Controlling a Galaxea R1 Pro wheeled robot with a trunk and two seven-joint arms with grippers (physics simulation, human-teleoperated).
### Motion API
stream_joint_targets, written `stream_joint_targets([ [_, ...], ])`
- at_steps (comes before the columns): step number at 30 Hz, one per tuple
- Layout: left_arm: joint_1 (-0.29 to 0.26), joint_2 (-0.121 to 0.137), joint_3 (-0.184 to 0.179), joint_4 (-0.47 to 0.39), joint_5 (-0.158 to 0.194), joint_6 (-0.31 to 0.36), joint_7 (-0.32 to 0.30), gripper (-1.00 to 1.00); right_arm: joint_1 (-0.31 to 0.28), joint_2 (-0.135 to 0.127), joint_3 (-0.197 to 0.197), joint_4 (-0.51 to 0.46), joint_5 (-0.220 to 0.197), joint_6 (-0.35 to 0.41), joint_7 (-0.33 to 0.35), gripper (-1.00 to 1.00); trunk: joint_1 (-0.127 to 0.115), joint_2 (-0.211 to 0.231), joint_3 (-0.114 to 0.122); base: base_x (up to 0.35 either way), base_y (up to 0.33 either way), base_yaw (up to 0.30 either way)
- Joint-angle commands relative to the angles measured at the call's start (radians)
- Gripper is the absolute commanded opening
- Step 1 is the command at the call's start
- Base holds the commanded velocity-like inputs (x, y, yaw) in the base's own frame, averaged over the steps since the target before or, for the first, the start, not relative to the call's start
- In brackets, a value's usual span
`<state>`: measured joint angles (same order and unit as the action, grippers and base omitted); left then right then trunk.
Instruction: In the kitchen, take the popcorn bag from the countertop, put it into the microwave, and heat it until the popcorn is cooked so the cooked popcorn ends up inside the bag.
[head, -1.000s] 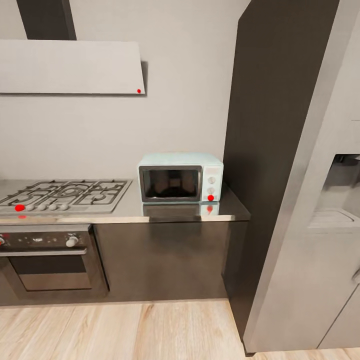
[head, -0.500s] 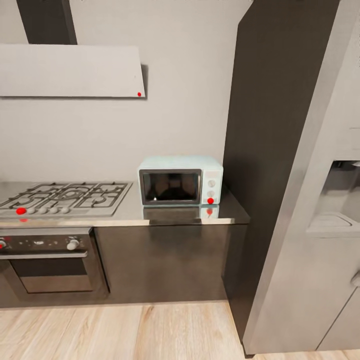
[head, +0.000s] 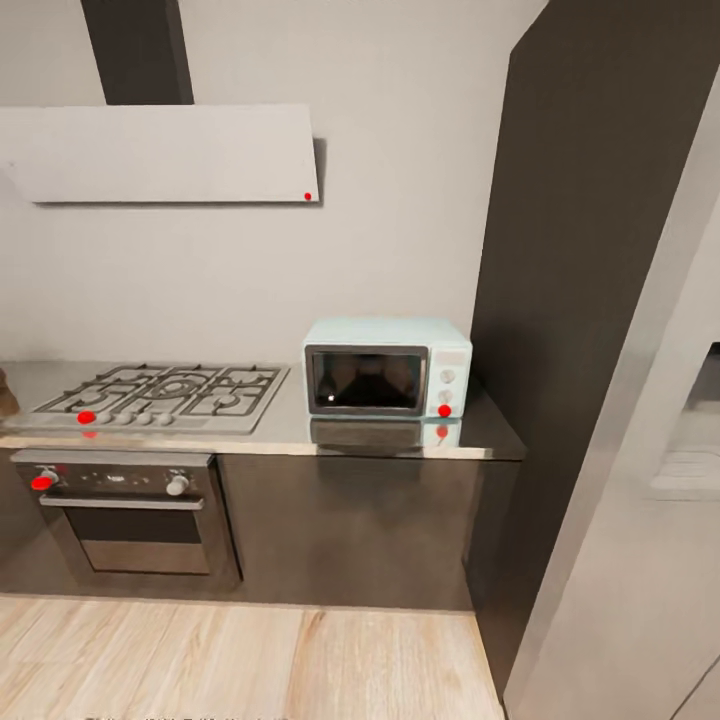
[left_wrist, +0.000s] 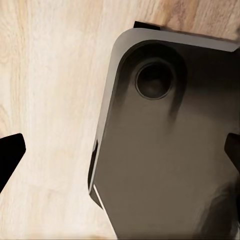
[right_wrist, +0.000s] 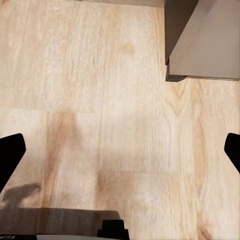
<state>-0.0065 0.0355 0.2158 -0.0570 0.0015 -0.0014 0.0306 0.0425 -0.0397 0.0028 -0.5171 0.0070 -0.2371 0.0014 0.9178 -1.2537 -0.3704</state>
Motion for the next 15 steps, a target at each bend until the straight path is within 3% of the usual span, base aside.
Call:
stream_joint_targets([
  [1,-0.001,0.0,0.004,0.0,0.0,0.0,0.002,1.0,0.0,0.0,0.0,-0.001,0.001,-0.002,0.0,1.0,-0.004,0.007,0.002,0.0,0.0,0.104],
  [10,-0.001,0.0,0.004,0.0,0.0,0.0,0.002,1.0,0.0,0.0,0.002,-0.095,0.001,-0.083,-0.001,1.0,-0.038,0.07,0.031,0.0,0.0,0.012],
  [15,0.0,-0.002,0.004,0.0,0.0,0.0,0.002,1.0,0.0,0.0,0.001,-0.239,0.001,-0.107,-0.001,1.0,-0.058,0.105,0.046,0.0,0.0,0.0],
])
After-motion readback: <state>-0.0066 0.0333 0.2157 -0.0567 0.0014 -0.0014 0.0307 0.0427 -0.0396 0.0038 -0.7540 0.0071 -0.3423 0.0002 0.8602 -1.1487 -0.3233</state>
